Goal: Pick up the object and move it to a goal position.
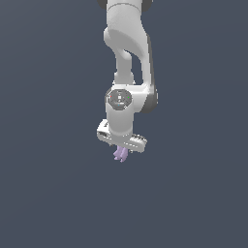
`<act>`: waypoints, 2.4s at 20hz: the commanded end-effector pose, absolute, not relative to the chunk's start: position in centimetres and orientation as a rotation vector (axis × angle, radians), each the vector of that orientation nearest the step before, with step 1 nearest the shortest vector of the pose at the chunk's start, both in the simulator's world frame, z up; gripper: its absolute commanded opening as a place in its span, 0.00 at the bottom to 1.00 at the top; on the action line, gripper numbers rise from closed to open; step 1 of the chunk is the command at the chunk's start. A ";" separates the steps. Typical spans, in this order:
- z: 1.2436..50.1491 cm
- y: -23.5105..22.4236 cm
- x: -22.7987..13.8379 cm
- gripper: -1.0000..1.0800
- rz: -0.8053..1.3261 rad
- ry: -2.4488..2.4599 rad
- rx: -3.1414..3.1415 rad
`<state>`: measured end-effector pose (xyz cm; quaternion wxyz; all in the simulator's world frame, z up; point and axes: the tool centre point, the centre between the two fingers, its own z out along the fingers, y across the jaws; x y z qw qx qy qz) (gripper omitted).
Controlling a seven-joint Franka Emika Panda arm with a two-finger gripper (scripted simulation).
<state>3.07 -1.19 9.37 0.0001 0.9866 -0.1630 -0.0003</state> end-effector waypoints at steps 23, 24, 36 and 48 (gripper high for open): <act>4.3 -1.2 3.1 0.00 0.000 -0.520 3.098; 4.3 -1.2 3.1 0.00 0.000 -0.520 3.098; 5.3 -0.6 2.6 0.00 0.000 -0.520 3.098; 11.8 3.3 -0.7 0.00 0.000 -0.520 3.098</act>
